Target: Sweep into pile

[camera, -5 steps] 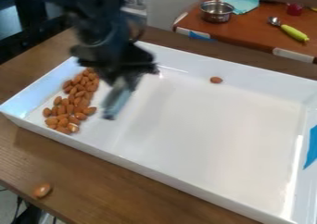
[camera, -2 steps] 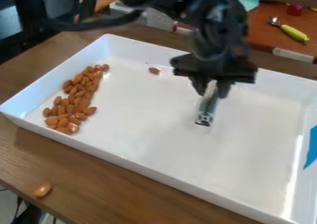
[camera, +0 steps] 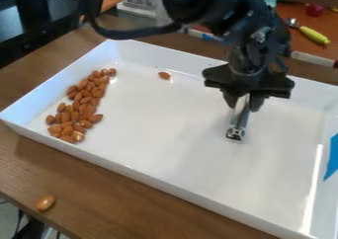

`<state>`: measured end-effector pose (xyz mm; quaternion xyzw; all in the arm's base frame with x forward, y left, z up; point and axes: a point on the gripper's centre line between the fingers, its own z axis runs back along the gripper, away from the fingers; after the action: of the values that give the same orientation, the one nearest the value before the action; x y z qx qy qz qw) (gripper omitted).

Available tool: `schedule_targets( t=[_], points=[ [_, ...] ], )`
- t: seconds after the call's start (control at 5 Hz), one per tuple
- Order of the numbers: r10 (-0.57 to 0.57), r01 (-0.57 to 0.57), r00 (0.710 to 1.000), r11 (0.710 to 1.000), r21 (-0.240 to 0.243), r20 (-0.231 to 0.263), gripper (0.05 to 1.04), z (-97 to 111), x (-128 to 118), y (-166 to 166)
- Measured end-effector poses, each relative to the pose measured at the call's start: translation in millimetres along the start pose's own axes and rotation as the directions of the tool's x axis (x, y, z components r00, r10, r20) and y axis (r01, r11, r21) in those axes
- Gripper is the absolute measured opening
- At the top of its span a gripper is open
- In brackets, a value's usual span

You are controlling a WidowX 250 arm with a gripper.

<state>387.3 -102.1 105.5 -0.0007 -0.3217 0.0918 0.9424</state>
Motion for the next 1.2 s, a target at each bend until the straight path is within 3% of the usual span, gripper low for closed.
schedule_targets(
  t=[0.6,1.0,1.2],
  points=[
    [0.060,-0.059,0.997,0.998,0.024,-0.049,0.349,-15,6,27],
    [0.117,-0.113,0.988,0.992,0.050,-0.103,0.349,-16,15,80],
    [0.132,-0.125,0.986,0.990,0.068,-0.100,0.349,-16,19,105]
  ],
)
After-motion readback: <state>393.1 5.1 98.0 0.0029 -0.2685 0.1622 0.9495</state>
